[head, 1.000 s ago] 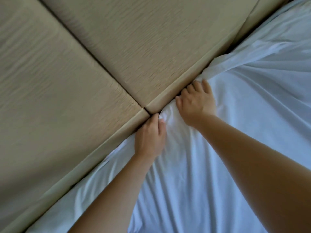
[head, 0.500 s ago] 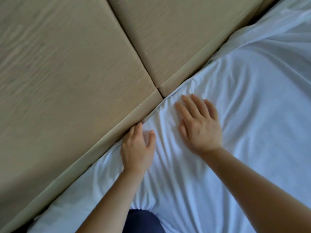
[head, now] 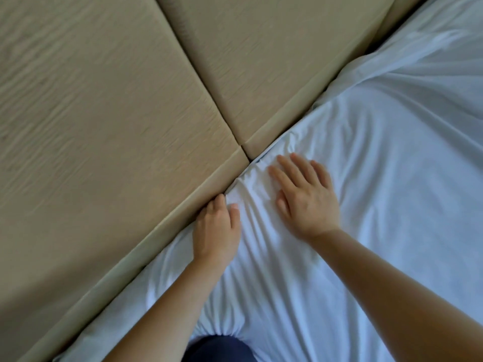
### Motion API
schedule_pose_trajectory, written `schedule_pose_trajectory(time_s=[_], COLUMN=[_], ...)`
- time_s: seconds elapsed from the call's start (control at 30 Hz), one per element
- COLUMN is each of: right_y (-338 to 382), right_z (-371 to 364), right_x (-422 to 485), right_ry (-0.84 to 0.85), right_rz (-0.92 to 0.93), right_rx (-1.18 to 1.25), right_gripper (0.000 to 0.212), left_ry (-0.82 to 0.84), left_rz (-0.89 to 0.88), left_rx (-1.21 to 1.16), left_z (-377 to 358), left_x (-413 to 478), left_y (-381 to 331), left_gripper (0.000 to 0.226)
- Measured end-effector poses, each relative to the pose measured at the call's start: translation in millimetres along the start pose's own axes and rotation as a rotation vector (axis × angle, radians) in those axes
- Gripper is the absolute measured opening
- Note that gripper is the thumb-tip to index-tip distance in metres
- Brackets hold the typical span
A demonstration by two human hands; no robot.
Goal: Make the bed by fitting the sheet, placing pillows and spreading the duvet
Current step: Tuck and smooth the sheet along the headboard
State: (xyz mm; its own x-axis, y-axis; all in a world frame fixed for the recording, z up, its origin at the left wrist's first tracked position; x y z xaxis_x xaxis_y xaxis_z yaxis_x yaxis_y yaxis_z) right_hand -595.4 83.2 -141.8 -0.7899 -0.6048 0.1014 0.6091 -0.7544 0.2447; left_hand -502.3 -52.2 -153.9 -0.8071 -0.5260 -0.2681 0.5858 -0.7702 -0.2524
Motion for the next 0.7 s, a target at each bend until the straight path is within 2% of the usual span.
schedule_pose_trajectory(time_s=[0.07,0.17,0.4,0.57,0.63,0.7], right_y=[-1,0,2,2,3,5], right_z=[0,-2,-3,-4,-5,-5], right_x=[0,0,-4,-3,1,8], right_ry=[-0.006,0.003,0.0,0.026,0.036,0.051], right_rz=[-0.003,-0.01,-0.029,-0.035,-0.006,0.057], right_rx=[-0.005,-0.002,-0.011,-0.013,-0.022,-0.03], right_gripper=[0.051,0.051,0.049,0.05,0.05,0.05], left_ry=[-0.043,-0.013,0.199,0.393,0.4,0.303], left_rz=[-0.085,-0.072,0.0,0.14,0.166,0.131], left_rx=[-0.102,-0.241,-0.19,-0.286,-0.295,-0.246], left_z=[6,11,0,-8,-15,-18], left_x=[-17,-10,23,33,37,38], left_y=[-3,-1,-15,-15,-14,-10], left_gripper=[0.05,0.062,0.032,0.046,0.044,0.038])
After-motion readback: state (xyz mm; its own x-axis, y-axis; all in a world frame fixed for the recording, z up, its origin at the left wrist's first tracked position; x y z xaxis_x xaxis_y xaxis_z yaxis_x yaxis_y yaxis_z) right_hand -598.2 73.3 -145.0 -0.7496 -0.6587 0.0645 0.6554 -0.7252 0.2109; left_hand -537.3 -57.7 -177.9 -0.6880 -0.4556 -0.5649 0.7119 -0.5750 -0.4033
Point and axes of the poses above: each hand's wrist, its own x-axis towards the middle knuckle, its own z-axis out of the back of the hand, y = z × x, the point moved 7 cm from there along x, towards the middle knuckle, and after that the axes turned 4 degrees about -y, right-handed, at the moved point
